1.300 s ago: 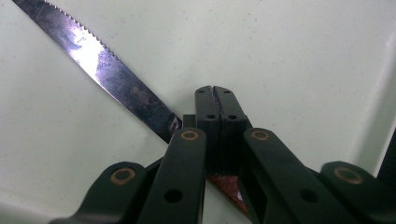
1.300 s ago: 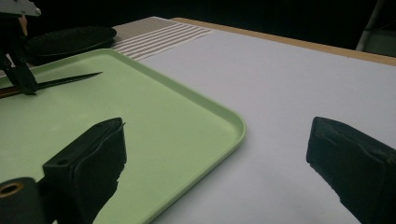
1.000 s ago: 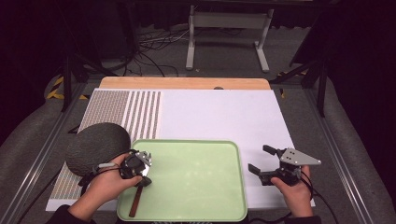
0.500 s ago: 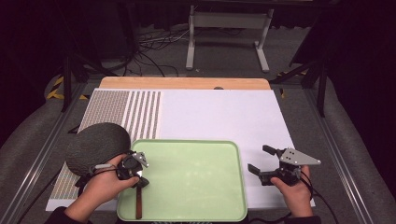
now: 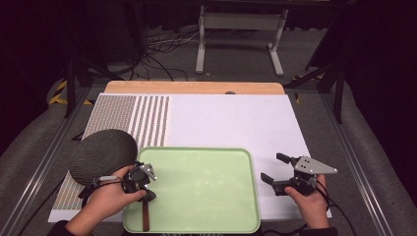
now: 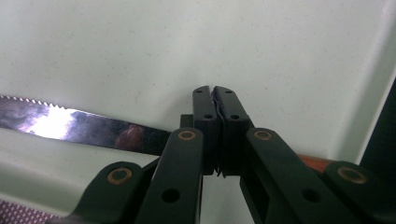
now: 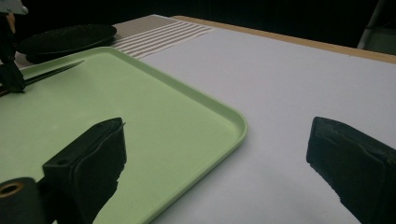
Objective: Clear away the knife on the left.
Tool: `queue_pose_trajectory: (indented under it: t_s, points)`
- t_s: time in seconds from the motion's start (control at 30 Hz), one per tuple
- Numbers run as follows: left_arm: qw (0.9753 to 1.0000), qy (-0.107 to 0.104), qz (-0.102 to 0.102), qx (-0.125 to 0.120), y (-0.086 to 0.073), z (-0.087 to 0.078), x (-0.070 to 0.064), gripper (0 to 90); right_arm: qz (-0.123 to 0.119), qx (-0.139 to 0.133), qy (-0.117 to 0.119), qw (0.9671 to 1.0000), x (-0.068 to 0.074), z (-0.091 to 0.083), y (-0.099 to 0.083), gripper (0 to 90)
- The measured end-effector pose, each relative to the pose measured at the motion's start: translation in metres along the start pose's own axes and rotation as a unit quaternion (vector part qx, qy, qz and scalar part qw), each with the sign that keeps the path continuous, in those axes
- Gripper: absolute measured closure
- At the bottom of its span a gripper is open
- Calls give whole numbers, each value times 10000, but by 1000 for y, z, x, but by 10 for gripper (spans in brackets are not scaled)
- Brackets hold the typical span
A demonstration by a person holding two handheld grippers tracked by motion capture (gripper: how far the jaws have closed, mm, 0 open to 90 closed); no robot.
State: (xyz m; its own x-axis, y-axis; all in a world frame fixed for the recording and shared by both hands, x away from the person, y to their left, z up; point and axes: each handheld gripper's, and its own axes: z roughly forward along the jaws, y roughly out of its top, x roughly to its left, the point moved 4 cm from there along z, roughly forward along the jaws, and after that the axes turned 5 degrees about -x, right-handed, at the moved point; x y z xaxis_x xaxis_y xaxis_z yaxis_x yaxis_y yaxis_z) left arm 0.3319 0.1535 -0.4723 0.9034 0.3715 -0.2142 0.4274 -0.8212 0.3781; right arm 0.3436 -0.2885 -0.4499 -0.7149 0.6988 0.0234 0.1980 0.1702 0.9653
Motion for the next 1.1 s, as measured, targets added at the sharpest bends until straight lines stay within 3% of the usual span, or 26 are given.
queue_pose_trajectory:
  t_s: [0.4, 1.1]
  points:
    - [9997, -131, 96, 155, -7, -1, -9, 880, 10, -1, 6, 10000, 0, 0, 0, 57]
    - [9996, -146, -16, 251, -21, -6, -11, 875, 10, 8, 3, 10000, 0, 1, 0, 58]
